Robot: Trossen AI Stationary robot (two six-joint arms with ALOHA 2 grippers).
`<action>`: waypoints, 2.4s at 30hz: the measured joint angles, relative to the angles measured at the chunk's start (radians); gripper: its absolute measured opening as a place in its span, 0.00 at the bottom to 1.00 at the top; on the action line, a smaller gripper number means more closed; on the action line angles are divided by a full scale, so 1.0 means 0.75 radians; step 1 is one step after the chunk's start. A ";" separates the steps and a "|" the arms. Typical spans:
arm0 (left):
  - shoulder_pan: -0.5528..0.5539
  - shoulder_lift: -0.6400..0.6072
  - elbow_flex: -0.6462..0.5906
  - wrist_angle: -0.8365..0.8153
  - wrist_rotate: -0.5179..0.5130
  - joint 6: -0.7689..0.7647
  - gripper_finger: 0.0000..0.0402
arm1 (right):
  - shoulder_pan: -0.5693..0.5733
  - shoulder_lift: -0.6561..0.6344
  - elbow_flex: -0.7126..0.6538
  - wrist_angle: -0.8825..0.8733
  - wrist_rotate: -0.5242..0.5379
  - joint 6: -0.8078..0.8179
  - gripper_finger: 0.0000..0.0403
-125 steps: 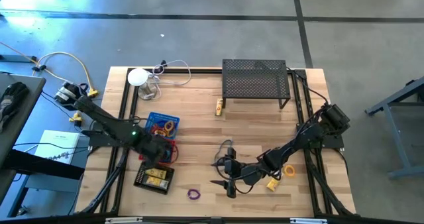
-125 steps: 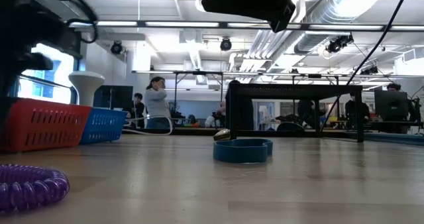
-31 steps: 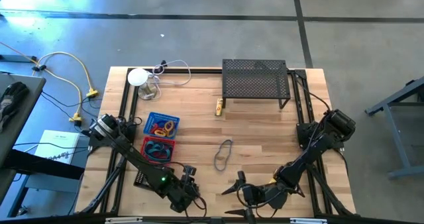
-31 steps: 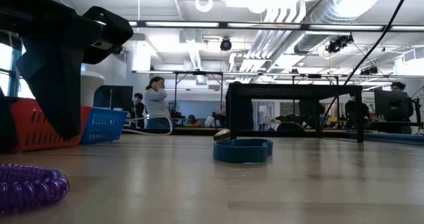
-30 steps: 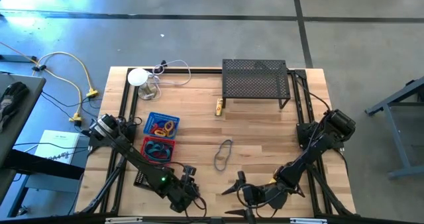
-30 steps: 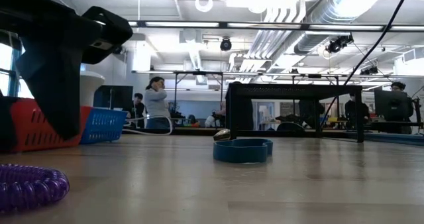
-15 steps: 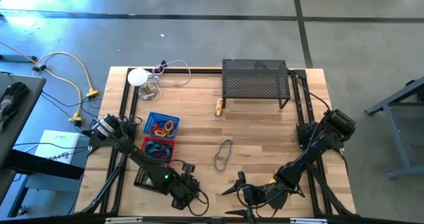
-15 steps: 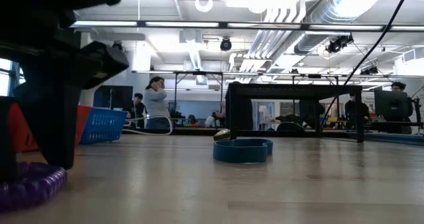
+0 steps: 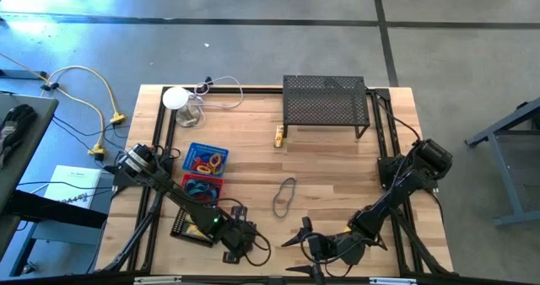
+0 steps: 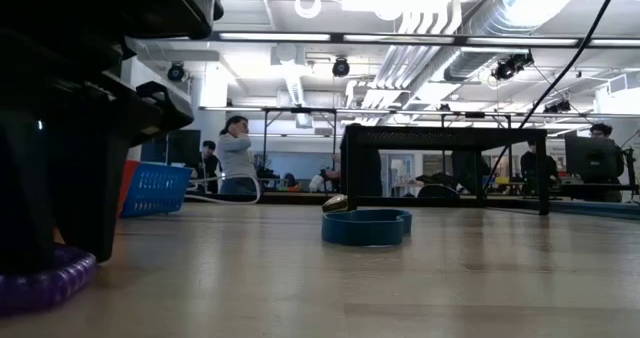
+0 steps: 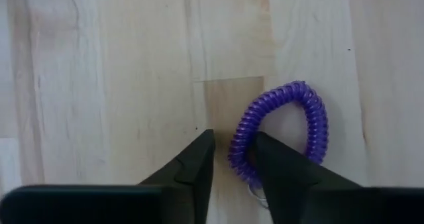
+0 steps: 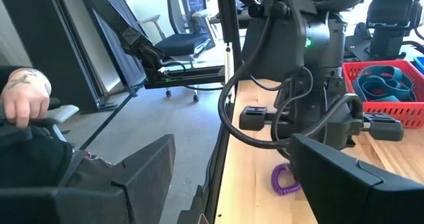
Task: Pick & Place Office Desk Supplies
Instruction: Put the purple spring keychain into the blue bin, then put the yellow crayon box into the black bin
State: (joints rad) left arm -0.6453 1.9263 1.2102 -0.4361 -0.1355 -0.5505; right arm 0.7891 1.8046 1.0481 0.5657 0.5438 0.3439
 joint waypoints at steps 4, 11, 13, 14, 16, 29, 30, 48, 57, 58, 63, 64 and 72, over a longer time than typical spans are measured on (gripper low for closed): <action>-0.009 0.000 0.000 -0.005 -0.022 -0.015 0.11 | 0.000 0.000 0.000 0.000 0.000 0.001 0.71; -0.028 -0.004 0.002 -0.019 -0.067 -0.146 0.03 | 0.000 0.000 0.000 0.000 0.000 0.014 0.71; -0.039 -0.030 0.008 -0.086 -0.071 -0.140 0.02 | 0.001 0.000 0.000 -0.001 0.001 0.045 0.71; -0.043 -0.051 0.010 -0.137 -0.072 -0.146 0.02 | 0.002 0.000 0.000 -0.002 0.000 0.058 0.71; -0.053 -0.106 0.023 -0.211 -0.083 -0.153 0.02 | 0.004 0.000 0.000 -0.006 0.001 0.068 0.71; 0.019 -0.663 0.043 -0.807 -0.478 -0.407 0.02 | 0.004 0.000 0.000 -0.017 0.000 0.108 0.71; 0.039 -0.702 0.043 -0.870 -0.517 -0.465 0.02 | 0.004 0.000 0.000 -0.018 0.001 0.109 0.71; 0.630 -0.845 -0.194 -1.276 -0.472 -0.659 0.02 | 0.039 0.000 0.000 -0.021 0.006 0.199 0.71; 0.813 -0.845 -0.386 -1.030 -0.299 -0.449 0.02 | 0.076 0.000 0.000 -0.022 0.053 0.211 0.71; 0.820 -0.845 -0.390 -1.032 -0.299 -0.449 0.02 | 0.077 0.000 0.000 -0.022 0.070 0.215 0.71; 0.830 -0.845 -0.390 -1.027 -0.297 -0.437 0.07 | 0.083 0.000 0.000 -0.022 0.081 0.249 0.71; 0.826 -0.845 -0.390 -1.027 -0.304 -0.425 0.09 | 0.085 0.000 0.000 -0.022 0.081 0.252 0.71; 0.791 -0.845 -0.388 -1.028 -0.304 -0.440 0.26 | 0.109 0.026 -0.001 -0.001 0.095 0.280 0.71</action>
State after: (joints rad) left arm -0.0517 1.2922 0.9189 -1.2068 -0.3634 -0.8803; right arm 0.8706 1.8241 1.0476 0.5650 0.6147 0.5538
